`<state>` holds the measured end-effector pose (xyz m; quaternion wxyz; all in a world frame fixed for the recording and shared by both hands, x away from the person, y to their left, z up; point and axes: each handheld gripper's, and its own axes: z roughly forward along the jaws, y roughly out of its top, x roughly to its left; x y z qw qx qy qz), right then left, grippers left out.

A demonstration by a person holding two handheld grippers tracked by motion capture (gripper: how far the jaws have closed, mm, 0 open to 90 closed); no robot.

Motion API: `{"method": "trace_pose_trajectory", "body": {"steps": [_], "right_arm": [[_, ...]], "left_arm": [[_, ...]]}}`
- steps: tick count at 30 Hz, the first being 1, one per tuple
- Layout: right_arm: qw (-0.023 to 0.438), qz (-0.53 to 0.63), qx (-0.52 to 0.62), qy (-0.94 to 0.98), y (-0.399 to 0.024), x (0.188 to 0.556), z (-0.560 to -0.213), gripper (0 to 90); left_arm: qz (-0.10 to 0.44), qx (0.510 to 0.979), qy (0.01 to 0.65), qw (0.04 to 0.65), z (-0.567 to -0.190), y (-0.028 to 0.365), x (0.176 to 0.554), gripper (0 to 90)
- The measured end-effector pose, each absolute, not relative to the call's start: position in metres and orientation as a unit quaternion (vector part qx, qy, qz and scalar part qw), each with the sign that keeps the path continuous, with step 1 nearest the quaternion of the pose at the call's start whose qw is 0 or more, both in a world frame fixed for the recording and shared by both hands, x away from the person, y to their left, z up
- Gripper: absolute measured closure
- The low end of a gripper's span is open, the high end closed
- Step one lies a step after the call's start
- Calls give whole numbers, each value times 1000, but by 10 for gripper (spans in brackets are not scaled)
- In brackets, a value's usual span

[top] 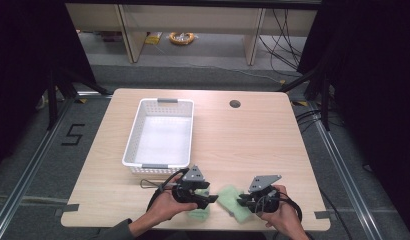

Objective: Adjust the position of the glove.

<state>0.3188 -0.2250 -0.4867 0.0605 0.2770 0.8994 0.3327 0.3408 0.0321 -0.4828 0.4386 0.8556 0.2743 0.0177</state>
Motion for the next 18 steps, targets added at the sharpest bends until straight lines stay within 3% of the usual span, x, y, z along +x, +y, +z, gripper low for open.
{"method": "trace_pose_trajectory", "body": {"steps": [8,9,18], "right_arm": [[62,335,283,897,-226,319,-487,723],[75,340,295,890,-226,318,-484,657],[89,298,368,876,-239,296,-480,628]], "left_arm": [[10,870,272,412,-491,17,351,528],[12,872,269,409,-491,15,351,540],[6,885,254,390,-494,5,353,629]]}}
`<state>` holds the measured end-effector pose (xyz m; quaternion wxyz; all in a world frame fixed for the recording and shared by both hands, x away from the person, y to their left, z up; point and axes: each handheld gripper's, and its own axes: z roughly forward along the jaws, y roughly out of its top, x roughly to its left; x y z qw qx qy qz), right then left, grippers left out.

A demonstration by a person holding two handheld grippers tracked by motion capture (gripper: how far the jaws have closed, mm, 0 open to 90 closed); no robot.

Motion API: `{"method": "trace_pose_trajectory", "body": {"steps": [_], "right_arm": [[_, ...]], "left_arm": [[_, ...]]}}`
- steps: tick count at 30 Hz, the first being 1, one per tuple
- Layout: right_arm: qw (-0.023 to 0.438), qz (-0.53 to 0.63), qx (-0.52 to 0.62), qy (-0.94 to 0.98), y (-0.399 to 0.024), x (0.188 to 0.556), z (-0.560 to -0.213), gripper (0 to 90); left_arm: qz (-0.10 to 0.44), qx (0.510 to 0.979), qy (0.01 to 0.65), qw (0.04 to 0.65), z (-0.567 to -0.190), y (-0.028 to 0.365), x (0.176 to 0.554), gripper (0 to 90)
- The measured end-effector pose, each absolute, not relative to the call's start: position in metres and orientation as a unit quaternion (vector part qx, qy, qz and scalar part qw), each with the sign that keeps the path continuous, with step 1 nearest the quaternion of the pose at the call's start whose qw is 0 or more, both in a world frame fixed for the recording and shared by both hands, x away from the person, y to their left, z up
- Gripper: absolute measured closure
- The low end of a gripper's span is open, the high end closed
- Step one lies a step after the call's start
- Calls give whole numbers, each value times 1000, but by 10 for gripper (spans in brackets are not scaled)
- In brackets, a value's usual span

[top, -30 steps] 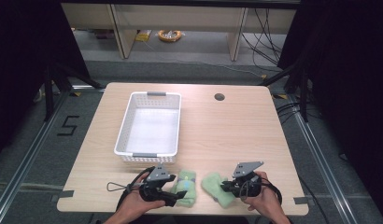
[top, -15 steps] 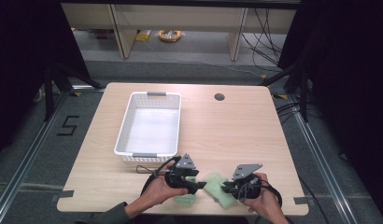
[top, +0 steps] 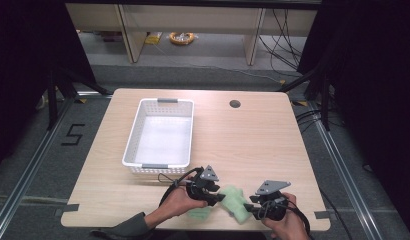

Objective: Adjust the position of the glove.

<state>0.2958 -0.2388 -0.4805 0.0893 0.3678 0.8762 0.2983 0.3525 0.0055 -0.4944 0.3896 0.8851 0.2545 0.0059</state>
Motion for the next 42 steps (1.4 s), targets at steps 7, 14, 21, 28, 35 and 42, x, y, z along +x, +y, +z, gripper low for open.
{"method": "trace_pose_trajectory", "body": {"steps": [7,14,21,28,35,42], "right_arm": [[69,312,378,869,-240,295,-489,857],[101,311,353,877,-242,299,-480,890],[120,305,339,882,-238,314,-465,891],[129,278,299,904,-232,337,-469,891],[112,270,286,912,-231,350,-484,887],[123,289,300,901,-235,345,-479,773]], "left_arm": [[9,896,234,378,-494,4,351,857],[-2,891,237,389,-493,10,344,883],[0,880,234,413,-485,13,329,895],[-2,882,236,408,-491,13,333,893],[0,878,245,410,-490,18,336,826],[20,865,266,425,-474,44,338,608]]}}
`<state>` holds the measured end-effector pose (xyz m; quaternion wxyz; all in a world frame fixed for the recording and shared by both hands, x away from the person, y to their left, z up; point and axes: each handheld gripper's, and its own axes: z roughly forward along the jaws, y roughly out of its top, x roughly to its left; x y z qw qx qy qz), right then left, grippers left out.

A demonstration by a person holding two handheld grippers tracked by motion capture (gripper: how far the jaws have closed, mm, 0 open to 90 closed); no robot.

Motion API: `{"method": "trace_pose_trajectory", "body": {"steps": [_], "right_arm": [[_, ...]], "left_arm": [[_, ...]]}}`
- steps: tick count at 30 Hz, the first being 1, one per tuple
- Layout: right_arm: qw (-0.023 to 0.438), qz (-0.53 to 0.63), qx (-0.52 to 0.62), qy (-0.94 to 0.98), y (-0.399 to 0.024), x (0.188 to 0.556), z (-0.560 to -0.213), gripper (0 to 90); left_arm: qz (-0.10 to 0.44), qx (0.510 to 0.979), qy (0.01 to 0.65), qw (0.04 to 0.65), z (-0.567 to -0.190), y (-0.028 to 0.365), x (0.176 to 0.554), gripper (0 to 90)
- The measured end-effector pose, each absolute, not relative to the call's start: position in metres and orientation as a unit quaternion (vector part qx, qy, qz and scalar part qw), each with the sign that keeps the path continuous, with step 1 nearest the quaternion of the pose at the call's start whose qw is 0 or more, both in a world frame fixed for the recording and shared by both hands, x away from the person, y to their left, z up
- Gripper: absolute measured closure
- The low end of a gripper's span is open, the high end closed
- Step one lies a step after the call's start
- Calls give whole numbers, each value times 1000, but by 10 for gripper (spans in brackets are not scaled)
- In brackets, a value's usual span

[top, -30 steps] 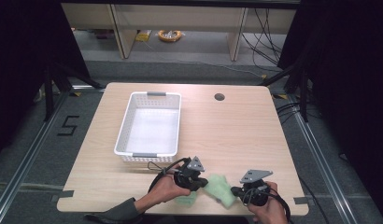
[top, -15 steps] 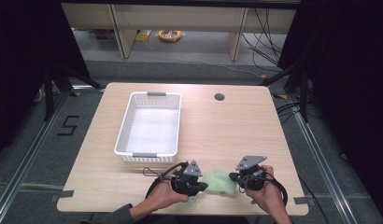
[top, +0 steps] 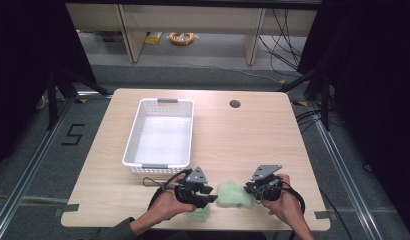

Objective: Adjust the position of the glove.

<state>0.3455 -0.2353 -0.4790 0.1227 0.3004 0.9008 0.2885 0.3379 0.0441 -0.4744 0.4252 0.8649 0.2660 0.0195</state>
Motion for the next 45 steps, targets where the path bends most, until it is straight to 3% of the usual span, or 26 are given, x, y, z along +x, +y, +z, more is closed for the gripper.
{"method": "trace_pose_trajectory", "body": {"steps": [5,11,21,31,45], "right_arm": [[142,327,336,872,-228,330,-465,641],[113,371,324,863,-197,310,-456,605],[90,361,293,881,-159,303,-465,602],[97,359,274,887,-147,343,-466,641],[49,333,243,910,-103,374,-487,663]], "left_arm": [[35,855,297,424,-469,72,338,508],[32,852,311,420,-472,84,338,482],[9,854,328,403,-483,94,329,454],[16,868,320,378,-498,98,302,408],[33,870,326,368,-507,93,298,412]]}}
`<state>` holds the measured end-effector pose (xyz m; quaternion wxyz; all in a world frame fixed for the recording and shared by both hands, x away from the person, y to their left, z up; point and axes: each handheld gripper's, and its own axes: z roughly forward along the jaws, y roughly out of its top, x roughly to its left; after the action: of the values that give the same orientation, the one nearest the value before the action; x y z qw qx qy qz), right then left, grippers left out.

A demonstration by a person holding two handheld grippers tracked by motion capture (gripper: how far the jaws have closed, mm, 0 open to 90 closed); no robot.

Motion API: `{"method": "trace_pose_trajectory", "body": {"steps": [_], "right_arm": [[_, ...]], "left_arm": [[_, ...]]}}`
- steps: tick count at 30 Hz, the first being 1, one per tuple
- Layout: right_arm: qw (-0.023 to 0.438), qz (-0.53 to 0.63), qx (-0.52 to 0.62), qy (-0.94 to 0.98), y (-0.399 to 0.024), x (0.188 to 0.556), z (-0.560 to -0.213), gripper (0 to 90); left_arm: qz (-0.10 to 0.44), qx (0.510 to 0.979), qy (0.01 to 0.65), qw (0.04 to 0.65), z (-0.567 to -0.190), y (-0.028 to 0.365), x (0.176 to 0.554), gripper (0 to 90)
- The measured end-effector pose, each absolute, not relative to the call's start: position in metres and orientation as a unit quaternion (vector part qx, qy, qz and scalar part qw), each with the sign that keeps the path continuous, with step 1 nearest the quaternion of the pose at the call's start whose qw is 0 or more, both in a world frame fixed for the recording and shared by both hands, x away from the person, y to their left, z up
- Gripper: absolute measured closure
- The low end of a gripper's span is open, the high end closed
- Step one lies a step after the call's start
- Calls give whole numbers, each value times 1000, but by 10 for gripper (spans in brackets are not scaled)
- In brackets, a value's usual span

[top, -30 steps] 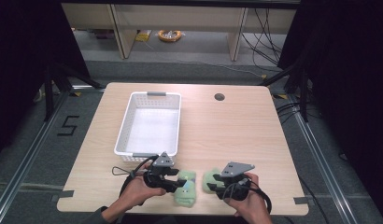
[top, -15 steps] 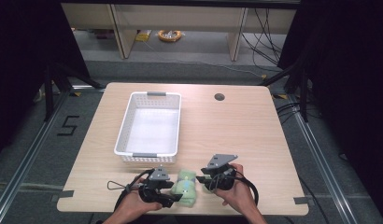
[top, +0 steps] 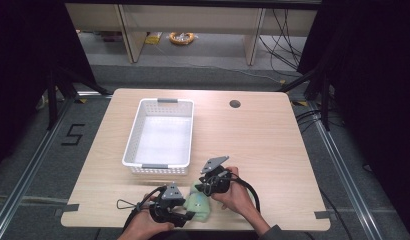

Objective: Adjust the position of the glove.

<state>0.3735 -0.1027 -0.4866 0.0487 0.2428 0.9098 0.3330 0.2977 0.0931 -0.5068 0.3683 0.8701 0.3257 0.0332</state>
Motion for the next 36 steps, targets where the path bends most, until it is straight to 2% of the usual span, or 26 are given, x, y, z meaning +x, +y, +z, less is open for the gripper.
{"method": "trace_pose_trajectory", "body": {"steps": [4,6,7,8,9,12,19,24,28,32,33,34,36], "right_arm": [[42,333,249,909,-99,377,-492,684],[26,326,256,910,-99,379,-494,718],[24,334,250,909,-101,381,-495,768],[20,334,251,908,-102,382,-495,810],[20,334,251,908,-102,382,-495,810],[11,335,264,904,-105,380,-495,858],[16,343,276,898,-109,375,-491,862],[14,367,293,883,-121,371,-483,866],[17,368,296,881,-125,369,-481,866],[24,366,308,878,-124,369,-486,866],[28,362,309,879,-125,370,-487,866],[25,365,319,875,-126,369,-489,866],[22,367,324,872,-125,368,-491,866]], "left_arm": [[33,872,319,370,-508,92,297,452],[44,875,303,374,-507,93,298,532],[42,875,300,378,-506,93,298,611],[44,874,299,382,-506,93,298,650],[47,875,294,381,-506,94,298,650],[47,876,291,383,-505,97,299,746],[48,870,298,388,-502,105,302,766],[56,874,288,388,-498,113,306,878],[50,869,302,389,-500,115,309,859],[33,857,323,400,-500,116,307,679],[32,861,319,396,-500,117,306,679],[31,868,307,390,-499,118,301,630],[31,868,311,386,-501,114,298,589]]}}
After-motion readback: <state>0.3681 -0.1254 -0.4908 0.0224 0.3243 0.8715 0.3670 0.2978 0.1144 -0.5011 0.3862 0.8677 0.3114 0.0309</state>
